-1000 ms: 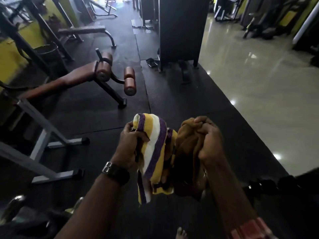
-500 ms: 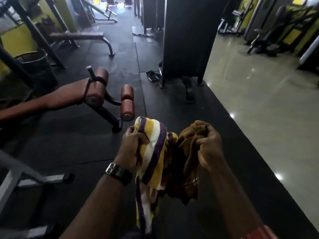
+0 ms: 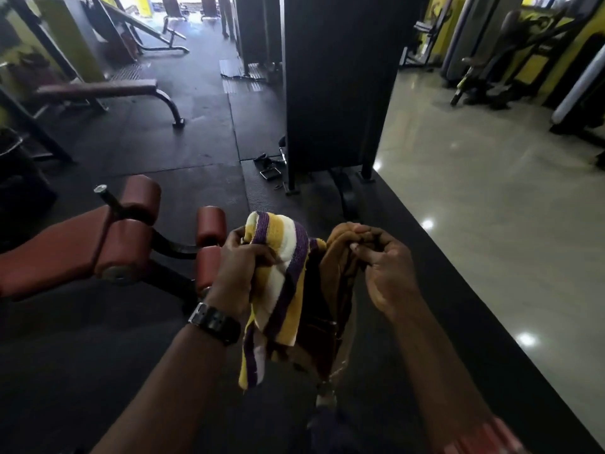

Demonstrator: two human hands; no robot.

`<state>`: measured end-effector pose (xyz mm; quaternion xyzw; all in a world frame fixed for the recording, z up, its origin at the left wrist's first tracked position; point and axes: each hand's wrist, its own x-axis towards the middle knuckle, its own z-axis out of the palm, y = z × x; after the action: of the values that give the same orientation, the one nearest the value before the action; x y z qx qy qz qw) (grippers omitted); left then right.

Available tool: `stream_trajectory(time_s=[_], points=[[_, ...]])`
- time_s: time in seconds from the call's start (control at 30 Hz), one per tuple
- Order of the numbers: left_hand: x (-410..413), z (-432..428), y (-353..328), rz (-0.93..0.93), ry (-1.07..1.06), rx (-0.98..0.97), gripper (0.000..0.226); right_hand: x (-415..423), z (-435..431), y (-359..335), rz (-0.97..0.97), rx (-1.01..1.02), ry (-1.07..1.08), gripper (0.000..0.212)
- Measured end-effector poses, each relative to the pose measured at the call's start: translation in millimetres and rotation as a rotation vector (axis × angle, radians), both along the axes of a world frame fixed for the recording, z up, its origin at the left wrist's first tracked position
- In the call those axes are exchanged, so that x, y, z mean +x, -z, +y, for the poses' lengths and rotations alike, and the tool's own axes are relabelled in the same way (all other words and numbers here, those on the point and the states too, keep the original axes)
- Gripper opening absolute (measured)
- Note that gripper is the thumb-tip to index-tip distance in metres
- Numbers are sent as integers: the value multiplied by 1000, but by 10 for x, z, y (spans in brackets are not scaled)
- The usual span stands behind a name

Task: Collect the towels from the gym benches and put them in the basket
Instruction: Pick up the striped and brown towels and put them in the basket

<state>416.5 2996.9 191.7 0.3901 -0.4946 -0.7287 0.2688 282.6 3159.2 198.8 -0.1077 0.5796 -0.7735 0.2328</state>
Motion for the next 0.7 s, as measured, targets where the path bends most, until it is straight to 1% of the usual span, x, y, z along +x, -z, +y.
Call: stream_trajectory(time_s=[0.1, 0.2, 0.3, 0.43, 0.5, 0.57, 0.7], points=[[-562, -566, -30, -45, -41, -51, 72, -724, -631, -22, -112, -67, -78, 27], [-1022, -1042, 4, -59, -98, -90, 68, -1343, -1185, -51, -173, -63, -106, 25], [-1438, -1486, 87, -37, -154, -73, 67, -1892, -1739, -45, -218, -56, -104, 25], [-1902, -2130, 269, -57, -194, -37, 72, -2524, -2483, -2, -248, -56, -141, 29], [-2155, -2484, 382, -69, -215, -44, 67, -2806, -2903, 29, -273, -71, -163, 31], [-2419, -2856, 487, -73, -244, -38, 62, -3076, -3338, 47, -293, -94, -184, 28], [-2906, -3671, 566, -83, -288, 3, 64, -3563, -4235, -5, -269, -142, -262, 27]])
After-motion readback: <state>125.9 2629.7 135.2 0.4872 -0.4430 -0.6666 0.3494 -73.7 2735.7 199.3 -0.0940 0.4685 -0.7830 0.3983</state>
